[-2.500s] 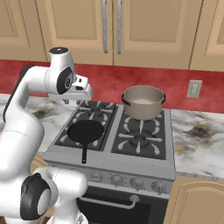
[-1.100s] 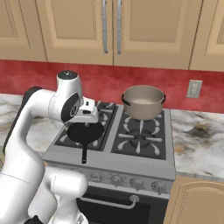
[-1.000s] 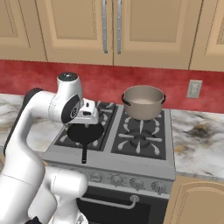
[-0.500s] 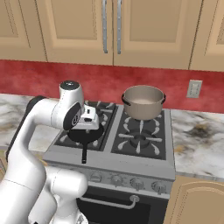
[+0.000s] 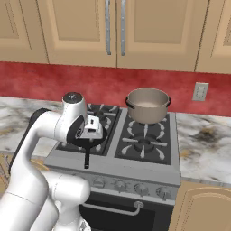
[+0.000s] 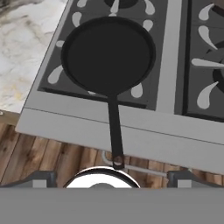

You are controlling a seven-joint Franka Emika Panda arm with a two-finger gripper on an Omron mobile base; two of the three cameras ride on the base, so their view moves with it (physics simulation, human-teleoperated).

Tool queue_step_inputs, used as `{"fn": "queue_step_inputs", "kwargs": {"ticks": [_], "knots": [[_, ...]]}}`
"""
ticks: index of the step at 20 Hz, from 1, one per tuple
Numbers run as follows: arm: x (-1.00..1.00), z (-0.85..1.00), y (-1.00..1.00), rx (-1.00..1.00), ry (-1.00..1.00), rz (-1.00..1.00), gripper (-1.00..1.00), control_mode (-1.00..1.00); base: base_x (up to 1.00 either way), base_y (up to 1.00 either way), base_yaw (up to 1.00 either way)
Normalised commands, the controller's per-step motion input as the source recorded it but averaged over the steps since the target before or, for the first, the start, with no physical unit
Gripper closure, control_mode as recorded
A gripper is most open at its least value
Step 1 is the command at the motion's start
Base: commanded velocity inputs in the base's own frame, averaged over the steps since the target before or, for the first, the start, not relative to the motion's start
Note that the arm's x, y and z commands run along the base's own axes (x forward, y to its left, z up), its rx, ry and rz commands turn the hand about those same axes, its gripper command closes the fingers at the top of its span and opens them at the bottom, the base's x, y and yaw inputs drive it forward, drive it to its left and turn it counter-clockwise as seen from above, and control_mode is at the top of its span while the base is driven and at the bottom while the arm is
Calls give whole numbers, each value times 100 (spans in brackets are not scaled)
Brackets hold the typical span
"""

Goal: Move the pot and pan from the stove into the sink.

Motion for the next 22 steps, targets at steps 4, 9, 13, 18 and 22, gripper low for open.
{"fn": "queue_step_inputs", "kwargs": {"ticks": [4, 9, 13, 18, 22], "knots": [[0, -37, 0, 0, -11, 0, -100, -100, 0, 0, 0], [0, -39, 1, 0, -13, 0, -100, -100, 0, 0, 0], [4, -40, 4, 0, -10, 0, -100, -100, 0, 0, 0], [6, -38, 6, -1, -8, 0, -100, -100, 0, 0, 0], [10, -34, 9, -3, -6, 0, -100, -100, 0, 0, 0]]}}
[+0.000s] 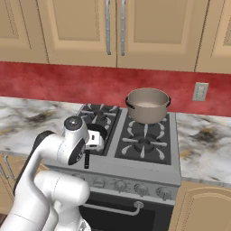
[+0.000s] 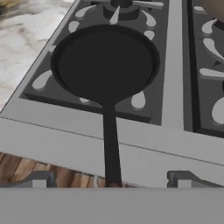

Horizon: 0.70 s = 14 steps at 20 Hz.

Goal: Move the pot and pan from the stove into the sink.

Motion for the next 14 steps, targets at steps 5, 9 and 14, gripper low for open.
{"fn": "queue_step_inputs", "kwargs": {"ticks": [5, 9, 14], "knots": [[11, -30, 12, -6, -2, 0, -100, -100, 0, 0, 0], [3, -38, 10, -8, -1, 0, -100, -100, 0, 0, 0], [0, -49, 3, -5, -3, 0, -100, -100, 0, 0, 0]]}}
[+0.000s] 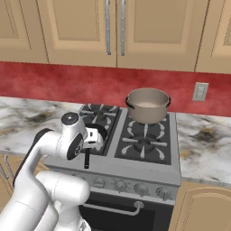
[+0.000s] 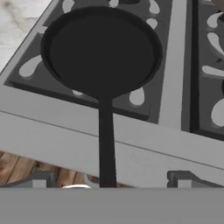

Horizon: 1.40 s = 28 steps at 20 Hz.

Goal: Move the pot and pan from the stove into the sink.

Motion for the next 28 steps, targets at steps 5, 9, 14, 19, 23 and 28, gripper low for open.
{"fn": "queue_step_inputs", "kwargs": {"ticks": [5, 9, 14, 19, 23, 28], "knots": [[0, -19, 2, -1, -3, 0, -100, -100, 0, 0, 0], [-1, -18, 3, 2, 0, 0, -100, -100, 0, 0, 0], [-1, -40, 13, 3, 0, 0, -100, -100, 0, 0, 0], [0, -5, 1, 0, 0, 0, -100, -100, 0, 0, 0], [-5, -66, 10, 0, 0, 0, -100, -100, 0, 0, 0], [-10, -92, 5, 1, -1, 0, -100, -100, 0, 0, 0]]}}
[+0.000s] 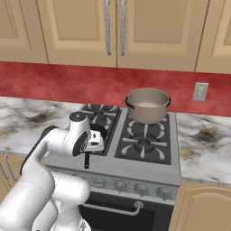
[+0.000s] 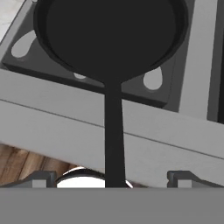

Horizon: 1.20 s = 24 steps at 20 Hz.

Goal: Move the pot and pan from the stove into the sink.

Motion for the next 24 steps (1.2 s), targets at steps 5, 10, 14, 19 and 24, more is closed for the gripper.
{"fn": "queue_step_inputs", "kwargs": {"ticks": [5, 10, 14, 19, 24], "knots": [[-10, -91, 4, 0, -3, 0, -100, -100, 0, 0, 0], [-22, -100, 9, 2, -10, 0, -100, -100, 0, 0, 0], [-31, -100, 26, 1, -17, 0, -100, -100, 0, 0, 0], [-20, -76, 47, 0, -18, 0, -100, -100, 0, 0, 0], [-5, -22, 21, 3, -3, 0, -100, -100, 0, 0, 0]]}}
